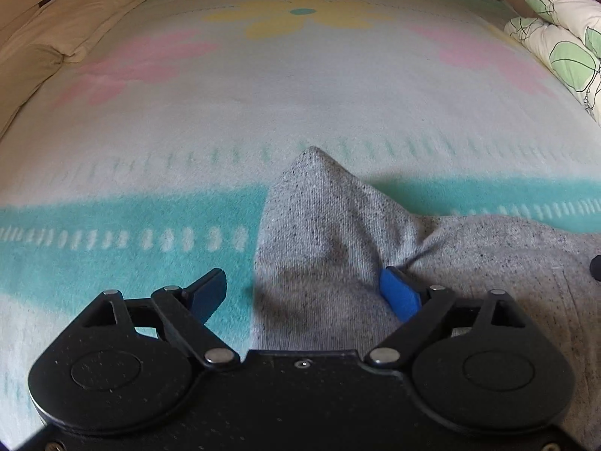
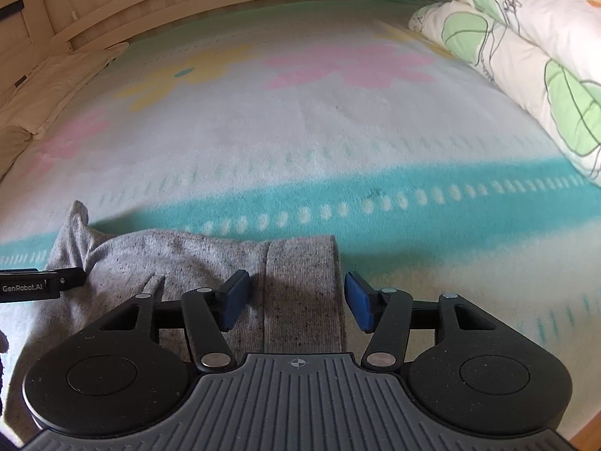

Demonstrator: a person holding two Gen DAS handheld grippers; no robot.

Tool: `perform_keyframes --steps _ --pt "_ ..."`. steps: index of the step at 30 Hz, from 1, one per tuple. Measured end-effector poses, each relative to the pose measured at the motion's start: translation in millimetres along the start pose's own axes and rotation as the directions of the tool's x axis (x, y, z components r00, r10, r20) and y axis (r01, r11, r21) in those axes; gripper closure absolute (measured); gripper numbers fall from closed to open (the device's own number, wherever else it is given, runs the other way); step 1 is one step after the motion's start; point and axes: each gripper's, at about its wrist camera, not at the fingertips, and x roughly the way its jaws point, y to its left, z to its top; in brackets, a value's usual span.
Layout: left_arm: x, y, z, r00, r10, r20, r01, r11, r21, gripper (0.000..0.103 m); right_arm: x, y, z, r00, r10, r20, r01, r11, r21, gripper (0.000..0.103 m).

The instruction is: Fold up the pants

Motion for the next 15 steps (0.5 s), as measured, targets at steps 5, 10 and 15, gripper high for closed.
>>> perform_keyframes --steps 5,10,15 --pt "-14 7 -6 1.0 -0.021 0.0 0.021 0.999 -0.03 0.012 -3 -17 -6 0.998 0.062 -0.028 -0.059 0.993 0.104 0.048" --pt "-40 17 -12 0.999 -0.052 0.014 0.052 0.997 -0.061 0.015 -9 -25 -12 0.992 0.11 -0.058 -0.101 0.983 0.153 0.047" --pt "-62 32 -25 0.994 -0.105 0.002 0.105 0.993 -0.046 0.015 -11 -23 -21 0.98 0.155 -0.127 -0.137 0.981 0.138 0.037"
